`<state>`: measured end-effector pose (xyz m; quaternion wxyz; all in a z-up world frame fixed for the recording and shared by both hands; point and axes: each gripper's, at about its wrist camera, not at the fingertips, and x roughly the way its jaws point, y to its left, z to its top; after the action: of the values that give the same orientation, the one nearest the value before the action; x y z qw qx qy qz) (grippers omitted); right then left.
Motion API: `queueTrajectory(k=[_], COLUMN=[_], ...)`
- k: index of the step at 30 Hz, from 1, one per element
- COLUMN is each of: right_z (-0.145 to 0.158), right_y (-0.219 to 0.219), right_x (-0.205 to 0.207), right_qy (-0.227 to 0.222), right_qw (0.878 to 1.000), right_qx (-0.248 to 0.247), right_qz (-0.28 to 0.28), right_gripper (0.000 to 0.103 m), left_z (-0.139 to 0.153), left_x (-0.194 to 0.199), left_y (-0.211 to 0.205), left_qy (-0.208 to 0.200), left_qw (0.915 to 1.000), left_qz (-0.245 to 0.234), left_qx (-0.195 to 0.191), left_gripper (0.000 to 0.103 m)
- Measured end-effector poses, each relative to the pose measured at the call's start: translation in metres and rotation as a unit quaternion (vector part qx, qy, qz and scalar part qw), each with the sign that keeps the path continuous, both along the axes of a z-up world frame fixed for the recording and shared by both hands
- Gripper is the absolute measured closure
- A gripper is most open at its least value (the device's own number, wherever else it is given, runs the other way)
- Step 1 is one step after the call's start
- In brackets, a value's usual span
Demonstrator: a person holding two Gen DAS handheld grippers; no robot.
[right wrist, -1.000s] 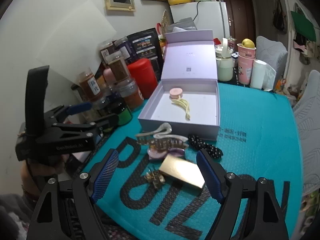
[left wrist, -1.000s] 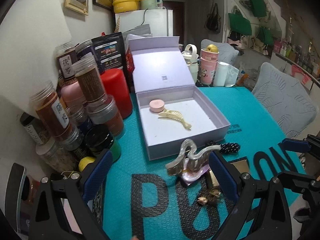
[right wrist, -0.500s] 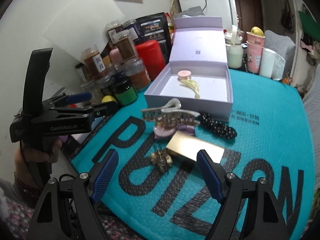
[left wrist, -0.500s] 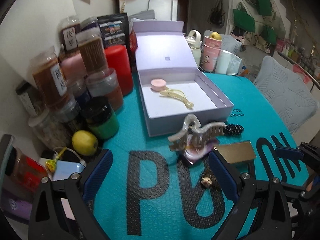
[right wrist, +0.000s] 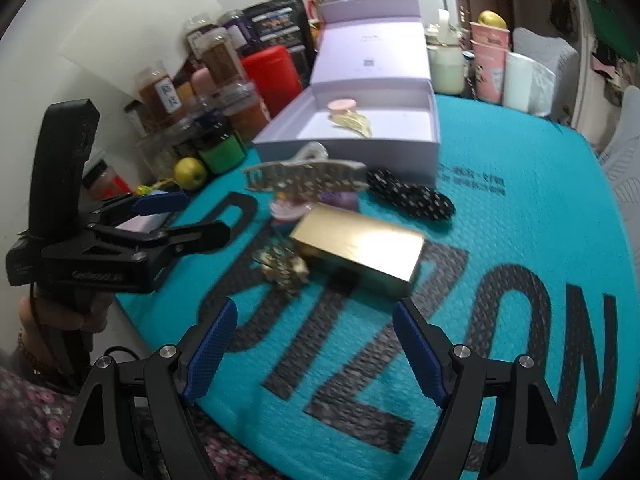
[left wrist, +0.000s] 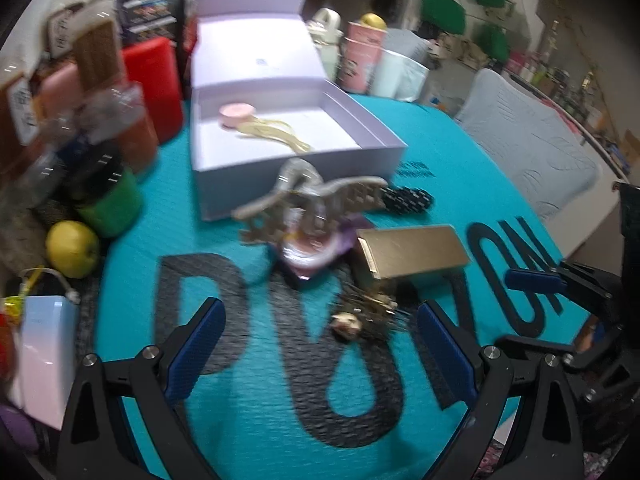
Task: Organize rigid objects
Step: 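Lower the left gripper onto the gold wire clip and close it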
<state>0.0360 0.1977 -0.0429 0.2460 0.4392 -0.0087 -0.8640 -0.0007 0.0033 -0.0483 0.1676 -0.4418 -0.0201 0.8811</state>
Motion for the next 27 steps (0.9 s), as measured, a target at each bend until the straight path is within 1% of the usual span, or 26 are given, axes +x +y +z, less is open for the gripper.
queueTrajectory(k=[3, 7, 9, 13, 15, 17, 20, 21, 22, 23, 24, 25, 26, 27], right_z=[-0.009, -0.019, -0.023, -0.030, -0.032, -0.034, -0.038, -0.039, -0.039, -0.040, -0.041, -0.041, -0.042, -0.042], right_y=[0.009, 0.020, 0.025, 0.032, 0.033, 0.034, 0.035, 0.035, 0.035, 0.035, 0.035, 0.035, 0.035, 0.036], right_x=[-0.005, -0.011, -0.013, -0.016, -0.017, -0.018, -0.021, -0.021, -0.022, -0.023, -0.024, -0.025, -0.025, -0.026], right_qy=[-0.015, -0.027, -0.031, -0.041, -0.042, -0.044, -0.050, -0.050, -0.049, -0.049, -0.050, -0.050, -0.050, -0.050], right_qw=[1.000, 0.999, 0.999, 0.998, 0.998, 0.998, 0.998, 0.998, 0.998, 0.998, 0.998, 0.998, 0.998, 0.998], right_qx=[-0.013, -0.017, -0.015, -0.018, -0.018, -0.019, -0.021, -0.022, -0.022, -0.022, -0.022, -0.022, -0.023, -0.024], right_qz=[-0.009, -0.023, -0.031, -0.037, -0.036, -0.037, -0.037, -0.037, -0.035, -0.035, -0.035, -0.035, -0.036, -0.037], right_gripper=[0.021, 0.021, 0.021, 0.021, 0.021, 0.021, 0.021, 0.021, 0.021, 0.021, 0.021, 0.021, 0.021, 0.021], left_z=[-0.008, -0.021, -0.026, -0.033, -0.038, -0.044, -0.043, -0.043, -0.043, -0.044, -0.045, -0.047, -0.049, -0.048], left_x=[-0.003, -0.006, -0.008, -0.009, -0.009, -0.011, -0.011, -0.012, -0.012, -0.013, -0.014, -0.015, -0.015, -0.013], left_y=[0.008, 0.017, 0.022, 0.031, 0.035, 0.040, 0.041, 0.041, 0.041, 0.041, 0.041, 0.040, 0.039, 0.037], left_qy=[-0.006, -0.015, -0.014, 0.001, 0.006, 0.002, 0.012, 0.015, 0.017, 0.017, 0.014, 0.008, 0.006, 0.016], left_qw=[0.9997, 0.9986, 0.9982, 0.9964, 0.9954, 0.9936, 0.9932, 0.9933, 0.9936, 0.9937, 0.9937, 0.9937, 0.9939, 0.9941], left_qz=[-0.019, -0.044, -0.056, -0.085, -0.092, -0.103, -0.108, -0.108, -0.106, -0.106, -0.107, -0.109, -0.108, -0.106], left_qx=[0.013, 0.024, 0.017, -0.004, -0.025, -0.047, -0.042, -0.039, -0.036, -0.034, -0.031, -0.027, -0.021, -0.016], left_gripper=[0.005, 0.005, 0.005, 0.005, 0.005, 0.005, 0.006, 0.008, 0.014, 0.023, 0.028, 0.037, 0.042, 0.042])
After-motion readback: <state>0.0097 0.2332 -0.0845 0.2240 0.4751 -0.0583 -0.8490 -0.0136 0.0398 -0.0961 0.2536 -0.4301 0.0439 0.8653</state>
